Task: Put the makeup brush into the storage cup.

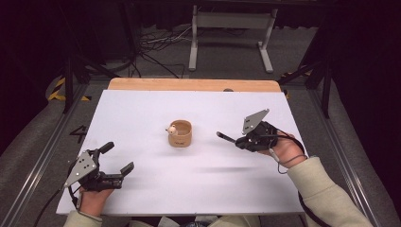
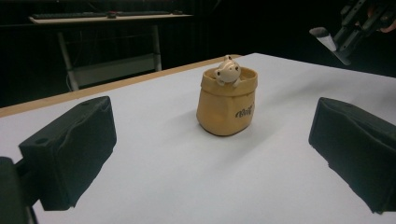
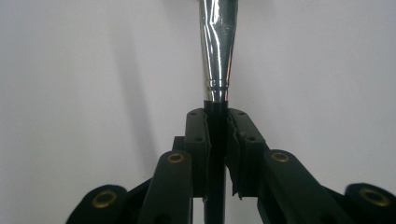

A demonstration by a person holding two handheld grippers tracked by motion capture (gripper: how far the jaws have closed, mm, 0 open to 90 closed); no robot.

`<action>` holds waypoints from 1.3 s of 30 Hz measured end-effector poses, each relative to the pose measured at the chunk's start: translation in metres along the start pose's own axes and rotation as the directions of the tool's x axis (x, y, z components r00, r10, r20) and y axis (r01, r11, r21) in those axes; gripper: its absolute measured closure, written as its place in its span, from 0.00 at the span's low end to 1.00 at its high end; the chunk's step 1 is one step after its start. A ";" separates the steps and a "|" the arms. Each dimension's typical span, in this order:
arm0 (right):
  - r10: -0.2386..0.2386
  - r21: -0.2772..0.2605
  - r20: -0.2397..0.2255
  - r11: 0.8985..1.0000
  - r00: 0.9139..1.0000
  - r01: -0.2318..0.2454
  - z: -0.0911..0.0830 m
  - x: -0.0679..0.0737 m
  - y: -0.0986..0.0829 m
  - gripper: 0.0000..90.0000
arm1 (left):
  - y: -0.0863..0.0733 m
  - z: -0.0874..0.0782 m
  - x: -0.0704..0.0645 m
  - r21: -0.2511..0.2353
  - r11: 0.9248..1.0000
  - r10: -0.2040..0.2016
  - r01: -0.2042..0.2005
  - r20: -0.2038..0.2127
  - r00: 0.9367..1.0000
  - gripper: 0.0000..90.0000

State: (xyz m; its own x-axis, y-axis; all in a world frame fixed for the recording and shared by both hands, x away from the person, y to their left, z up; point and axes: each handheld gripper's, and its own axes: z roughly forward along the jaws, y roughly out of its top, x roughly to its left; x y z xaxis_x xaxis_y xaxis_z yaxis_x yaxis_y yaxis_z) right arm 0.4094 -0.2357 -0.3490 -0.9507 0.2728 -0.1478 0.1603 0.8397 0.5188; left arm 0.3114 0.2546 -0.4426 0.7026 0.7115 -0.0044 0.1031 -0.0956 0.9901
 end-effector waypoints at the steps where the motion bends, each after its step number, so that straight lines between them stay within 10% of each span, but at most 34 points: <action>1: 0.000 -0.020 0.002 1.000 1.000 0.000 -0.002 0.001 0.001 0.88 | 0.000 0.000 0.000 0.002 1.000 -0.005 0.005 0.004 1.000 0.03; 15: 0.055 -0.287 -0.008 0.956 0.998 -0.055 -0.016 0.014 0.007 0.88 | -0.001 -0.001 0.002 0.004 1.000 -0.015 0.015 -0.007 1.000 0.03; 27: 0.153 -0.524 -0.026 0.839 0.988 -0.144 -0.009 0.024 -0.008 0.88 | -0.002 -0.001 0.002 0.007 1.000 -0.019 0.019 -0.010 1.000 0.03; 28: 0.161 -0.563 -0.012 0.815 0.987 -0.139 -0.007 0.026 -0.010 0.88 | -0.002 -0.001 0.002 0.007 1.000 -0.019 0.019 -0.009 1.000 0.03; 39: 0.229 -0.679 0.024 0.718 0.973 -0.153 -0.002 0.034 -0.015 0.88 | -0.003 -0.001 0.003 0.007 1.000 -0.027 0.027 -0.015 1.000 0.03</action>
State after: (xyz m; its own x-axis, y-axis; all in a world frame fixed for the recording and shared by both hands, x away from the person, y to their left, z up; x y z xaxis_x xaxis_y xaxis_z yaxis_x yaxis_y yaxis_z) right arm 0.3743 -0.2401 -0.3606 -0.8820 0.4690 -0.0448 0.0799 0.2427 0.9668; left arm 0.3123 0.2581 -0.4449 0.6891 0.7241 -0.0289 0.1269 -0.0813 0.9886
